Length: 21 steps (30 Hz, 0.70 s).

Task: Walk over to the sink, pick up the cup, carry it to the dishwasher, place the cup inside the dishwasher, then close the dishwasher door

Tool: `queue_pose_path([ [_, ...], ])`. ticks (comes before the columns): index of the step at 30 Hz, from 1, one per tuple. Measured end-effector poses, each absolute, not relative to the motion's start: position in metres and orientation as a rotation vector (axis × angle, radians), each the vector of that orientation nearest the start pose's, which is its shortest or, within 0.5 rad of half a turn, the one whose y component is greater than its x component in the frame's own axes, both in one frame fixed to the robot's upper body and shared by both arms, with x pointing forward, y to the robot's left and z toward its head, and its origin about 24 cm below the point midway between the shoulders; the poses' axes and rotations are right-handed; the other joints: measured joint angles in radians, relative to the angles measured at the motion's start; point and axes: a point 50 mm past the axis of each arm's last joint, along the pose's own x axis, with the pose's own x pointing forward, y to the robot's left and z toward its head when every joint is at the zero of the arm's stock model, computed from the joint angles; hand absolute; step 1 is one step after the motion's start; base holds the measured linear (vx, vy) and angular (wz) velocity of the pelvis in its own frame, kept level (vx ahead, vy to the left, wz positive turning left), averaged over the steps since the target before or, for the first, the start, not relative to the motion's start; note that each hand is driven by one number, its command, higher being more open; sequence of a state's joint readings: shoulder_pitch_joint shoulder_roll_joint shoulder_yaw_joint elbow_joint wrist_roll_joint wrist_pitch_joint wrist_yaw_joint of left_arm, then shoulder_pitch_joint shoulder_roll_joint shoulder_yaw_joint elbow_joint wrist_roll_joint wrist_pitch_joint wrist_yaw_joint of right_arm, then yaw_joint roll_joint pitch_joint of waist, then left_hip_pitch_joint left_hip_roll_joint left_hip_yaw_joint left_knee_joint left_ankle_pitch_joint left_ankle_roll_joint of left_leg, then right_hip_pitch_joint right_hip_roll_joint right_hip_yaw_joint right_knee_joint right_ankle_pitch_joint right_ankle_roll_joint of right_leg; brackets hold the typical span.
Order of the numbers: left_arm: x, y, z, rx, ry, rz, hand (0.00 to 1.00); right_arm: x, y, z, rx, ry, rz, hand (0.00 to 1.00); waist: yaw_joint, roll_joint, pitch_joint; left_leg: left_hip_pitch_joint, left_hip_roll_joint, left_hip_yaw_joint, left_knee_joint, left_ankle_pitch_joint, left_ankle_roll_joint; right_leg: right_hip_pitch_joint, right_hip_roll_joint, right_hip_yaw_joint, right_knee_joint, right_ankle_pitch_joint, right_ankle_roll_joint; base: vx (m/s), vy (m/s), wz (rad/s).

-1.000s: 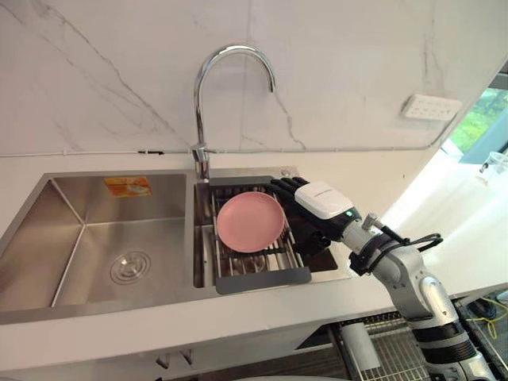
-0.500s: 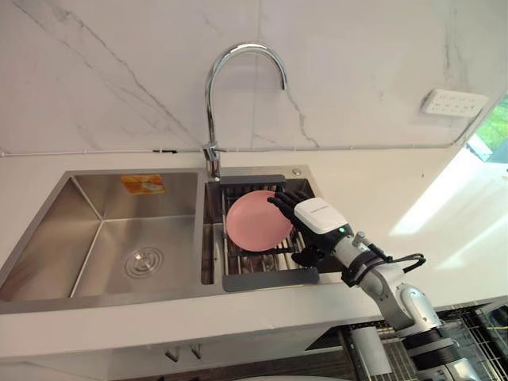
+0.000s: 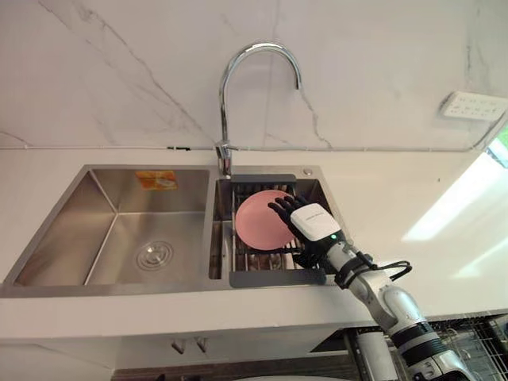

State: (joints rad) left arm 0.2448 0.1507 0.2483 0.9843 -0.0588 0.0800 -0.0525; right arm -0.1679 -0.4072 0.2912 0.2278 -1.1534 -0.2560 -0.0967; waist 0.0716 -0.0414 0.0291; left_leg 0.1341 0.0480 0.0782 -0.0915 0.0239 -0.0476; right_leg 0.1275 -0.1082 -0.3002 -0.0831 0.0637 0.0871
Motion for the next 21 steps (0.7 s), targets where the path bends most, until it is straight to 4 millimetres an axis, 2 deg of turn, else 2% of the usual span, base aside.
queue_pose_path([
  [13, 0.031, 0.24, -0.159, -0.088, 1.239, 0.341, 1.0, 0.287, -0.151, 0.027, -1.597, -0.387, 0.271, 1.0, 0.023, 0.011, 0.007, -0.013, -0.01, -0.022, 0.0, 0.007, -0.001, 0.0, -0.011, -0.026, 0.0, -0.001, 0.002, -0.03, 0.003, 0.06],
  [14, 0.031, 0.24, -0.159, -0.086, 1.238, 0.339, 1.0, 0.288, -0.153, 0.026, -1.603, -0.388, 0.257, 0.0, 0.024, 0.011, 0.008, -0.014, -0.012, -0.024, 0.0, 0.007, -0.001, 0.0, -0.013, -0.028, 0.0, 0.0, 0.004, -0.02, 0.011, 0.06],
  [21, 0.031, 0.24, -0.159, -0.099, 1.235, 0.346, 1.0, 0.292, -0.152, 0.023, -1.644, -0.397, 0.243, 0.0, 0.028, 0.012, 0.009, -0.015, -0.015, -0.024, 0.0, 0.007, -0.001, 0.0, -0.016, -0.03, 0.0, 0.0, 0.006, 0.0, 0.002, 0.01],
])
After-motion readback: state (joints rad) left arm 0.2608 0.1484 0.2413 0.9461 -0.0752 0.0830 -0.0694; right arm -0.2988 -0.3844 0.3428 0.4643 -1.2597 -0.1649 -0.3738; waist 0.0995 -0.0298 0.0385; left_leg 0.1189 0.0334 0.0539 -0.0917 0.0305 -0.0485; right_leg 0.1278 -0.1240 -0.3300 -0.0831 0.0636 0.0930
